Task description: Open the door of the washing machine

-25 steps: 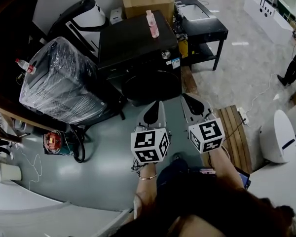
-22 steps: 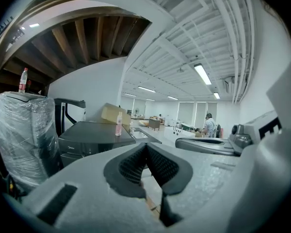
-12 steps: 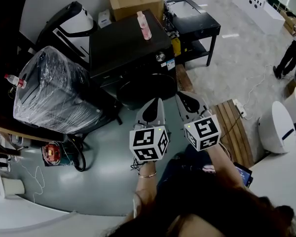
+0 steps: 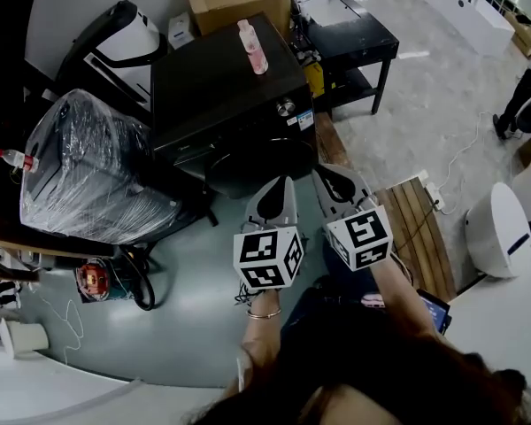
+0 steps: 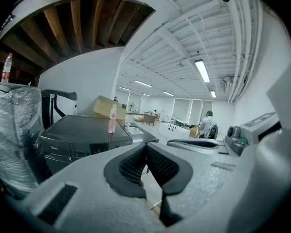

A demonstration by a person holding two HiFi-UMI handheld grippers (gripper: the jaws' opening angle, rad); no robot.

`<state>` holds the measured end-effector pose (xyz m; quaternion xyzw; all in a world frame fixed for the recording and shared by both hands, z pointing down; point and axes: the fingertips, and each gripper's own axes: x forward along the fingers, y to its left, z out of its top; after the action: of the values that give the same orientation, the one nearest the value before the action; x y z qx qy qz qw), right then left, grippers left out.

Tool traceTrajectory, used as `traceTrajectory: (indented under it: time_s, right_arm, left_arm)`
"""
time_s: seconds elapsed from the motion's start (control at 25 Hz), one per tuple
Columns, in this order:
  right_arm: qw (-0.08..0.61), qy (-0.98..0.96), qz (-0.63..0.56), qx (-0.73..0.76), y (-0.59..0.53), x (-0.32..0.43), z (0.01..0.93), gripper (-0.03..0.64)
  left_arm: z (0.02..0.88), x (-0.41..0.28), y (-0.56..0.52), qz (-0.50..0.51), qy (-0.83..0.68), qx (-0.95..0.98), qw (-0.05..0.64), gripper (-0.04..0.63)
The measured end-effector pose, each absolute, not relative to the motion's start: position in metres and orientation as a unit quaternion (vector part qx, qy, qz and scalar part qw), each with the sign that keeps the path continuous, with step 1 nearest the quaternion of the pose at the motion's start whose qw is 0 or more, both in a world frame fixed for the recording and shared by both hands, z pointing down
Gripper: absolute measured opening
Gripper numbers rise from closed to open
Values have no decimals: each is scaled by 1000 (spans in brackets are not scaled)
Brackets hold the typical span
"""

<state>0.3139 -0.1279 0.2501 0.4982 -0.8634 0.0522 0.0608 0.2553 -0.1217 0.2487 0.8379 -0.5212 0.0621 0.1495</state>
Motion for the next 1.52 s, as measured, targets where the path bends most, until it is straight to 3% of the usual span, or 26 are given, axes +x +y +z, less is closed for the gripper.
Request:
traceTrajectory:
  time_s: [1.0, 1.52]
  right_arm:
    - [147, -887, 105, 426, -303, 332, 352, 0]
    - [214, -905, 115, 348, -354, 318, 424, 38]
  left_arm:
    - [339, 280, -293, 101, -550, 801, 213, 12]
    - [393, 277, -343, 102, -573, 777, 239, 12]
